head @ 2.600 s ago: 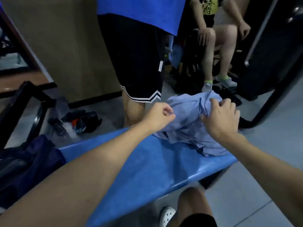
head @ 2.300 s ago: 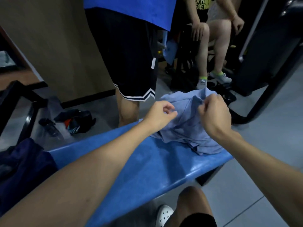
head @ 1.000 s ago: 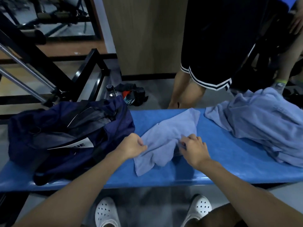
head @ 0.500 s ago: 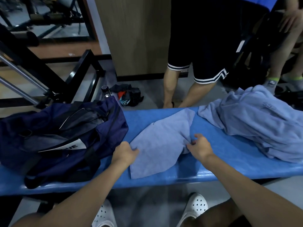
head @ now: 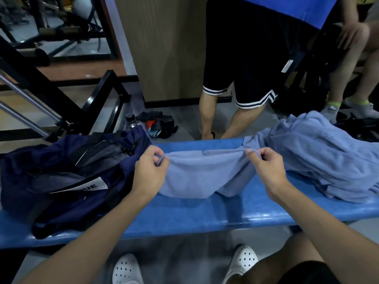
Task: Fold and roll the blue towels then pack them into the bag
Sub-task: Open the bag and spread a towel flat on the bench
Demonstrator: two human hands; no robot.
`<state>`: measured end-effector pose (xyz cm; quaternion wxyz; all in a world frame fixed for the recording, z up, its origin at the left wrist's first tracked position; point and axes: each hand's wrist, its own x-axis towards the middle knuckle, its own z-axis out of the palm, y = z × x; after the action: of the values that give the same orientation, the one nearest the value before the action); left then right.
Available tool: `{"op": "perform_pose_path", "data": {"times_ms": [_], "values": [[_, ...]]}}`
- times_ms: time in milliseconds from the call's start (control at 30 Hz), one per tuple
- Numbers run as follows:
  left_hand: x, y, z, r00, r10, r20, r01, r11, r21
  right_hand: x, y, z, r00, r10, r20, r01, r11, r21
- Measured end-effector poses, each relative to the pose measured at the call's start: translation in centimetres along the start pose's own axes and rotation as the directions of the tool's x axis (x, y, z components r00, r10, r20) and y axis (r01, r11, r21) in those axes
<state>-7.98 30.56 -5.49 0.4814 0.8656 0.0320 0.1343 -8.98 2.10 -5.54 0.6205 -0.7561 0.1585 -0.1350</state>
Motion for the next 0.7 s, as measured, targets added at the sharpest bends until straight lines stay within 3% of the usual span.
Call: {"op": "perform_pose_path", "data": {"times_ms": [133, 267, 533, 600, 700], "values": [[0.1, 1.8, -1.0, 0.995, -0.073, -0.075, 0.051, 0.964, -0.261, -0.3, -0.9, -1.2, 0.997, -0.055, -0.054, 0.058, 0.996, 0.067], [0.4, 1.7, -2.1, 0.975, -0.215, 0.051, 0.216, 0.882, -0.419, -0.2, -1.4, -1.9, 0.999, -0.005, -0.05, 0.011, 0.991, 0.13], [1.0, 1.7, -5.5, 0.983, -0.156, -0.095, 0.09, 0.867, -0.49, 0.3, -3.1, -2.3, 1.0, 0.017, -0.018, -0.017, 1.0, 0.006], [1.0, 1.4, -6.3, 0.986, -0.146, -0.074, 0.097, 0.885, -0.455, 0.4, -3.7, -2.1, 1.0, 0.007, -0.005, -0.007, 0.999, 0.048], [0.1, 0.8, -6.5, 0.992, -0.126, 0.027, 0.127, 0.917, -0.379, 0.4, -4.2, -2.0, 0.992, 0.0, 0.124, -0.02, 0.987, 0.16]]}}
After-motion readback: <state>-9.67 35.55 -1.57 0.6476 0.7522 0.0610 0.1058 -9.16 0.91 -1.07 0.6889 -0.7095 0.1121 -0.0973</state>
